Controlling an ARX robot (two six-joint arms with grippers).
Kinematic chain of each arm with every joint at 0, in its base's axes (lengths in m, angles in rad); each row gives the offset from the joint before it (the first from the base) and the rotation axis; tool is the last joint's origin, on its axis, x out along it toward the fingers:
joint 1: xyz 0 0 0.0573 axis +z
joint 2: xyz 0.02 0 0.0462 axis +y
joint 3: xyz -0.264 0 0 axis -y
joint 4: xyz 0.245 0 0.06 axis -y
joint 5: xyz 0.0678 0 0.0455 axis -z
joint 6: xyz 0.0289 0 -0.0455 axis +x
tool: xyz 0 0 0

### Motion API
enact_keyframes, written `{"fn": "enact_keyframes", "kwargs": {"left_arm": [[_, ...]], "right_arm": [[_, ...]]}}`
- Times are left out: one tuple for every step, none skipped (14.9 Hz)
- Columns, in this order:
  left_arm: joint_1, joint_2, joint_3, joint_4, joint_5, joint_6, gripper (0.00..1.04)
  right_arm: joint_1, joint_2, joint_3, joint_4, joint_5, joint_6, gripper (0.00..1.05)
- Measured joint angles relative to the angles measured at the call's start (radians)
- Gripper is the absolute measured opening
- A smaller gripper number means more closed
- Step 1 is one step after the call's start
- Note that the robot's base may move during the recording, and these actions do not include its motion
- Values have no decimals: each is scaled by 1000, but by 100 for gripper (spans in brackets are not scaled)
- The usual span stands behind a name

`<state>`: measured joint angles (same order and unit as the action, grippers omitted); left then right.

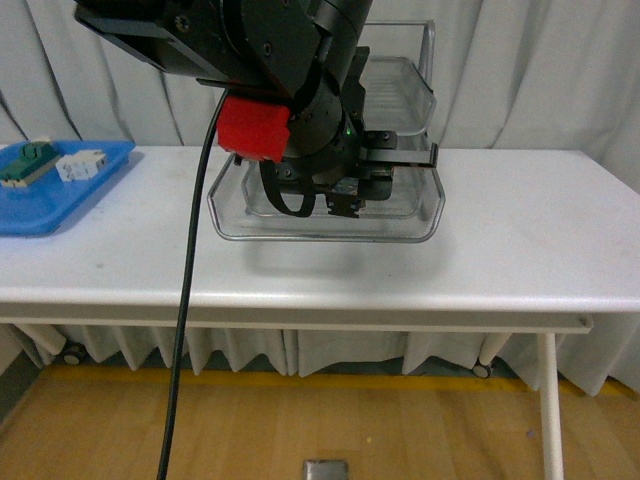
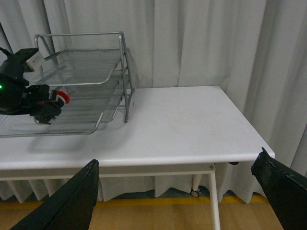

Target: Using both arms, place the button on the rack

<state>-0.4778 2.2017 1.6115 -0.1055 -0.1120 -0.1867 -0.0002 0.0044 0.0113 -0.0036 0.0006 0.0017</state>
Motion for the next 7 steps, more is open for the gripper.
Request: {"fn": "enact_keyframes", "kwargs": {"left_arm": [[7, 44, 62, -27, -14, -11, 36], [10, 70, 100, -45, -29, -16, 36], [25, 167, 254, -138, -93, -29, 36], [29, 195, 293, -166, -110, -35, 36], [30, 214, 319, -187, -116, -46, 36], [31, 234, 348, -206, -118, -59, 39], [34, 244, 355, -201, -109, -79, 53]], "right_arm": [[0, 0, 0, 0, 0, 0, 98], [0, 0, 0, 0, 0, 0, 98], [0, 0, 0, 0, 0, 0, 98], [0, 0, 0, 0, 0, 0, 98], [0, 0, 0, 0, 0, 0, 98], [0, 0, 0, 0, 0, 0, 98], [0, 0, 0, 0, 0, 0, 98]]}}
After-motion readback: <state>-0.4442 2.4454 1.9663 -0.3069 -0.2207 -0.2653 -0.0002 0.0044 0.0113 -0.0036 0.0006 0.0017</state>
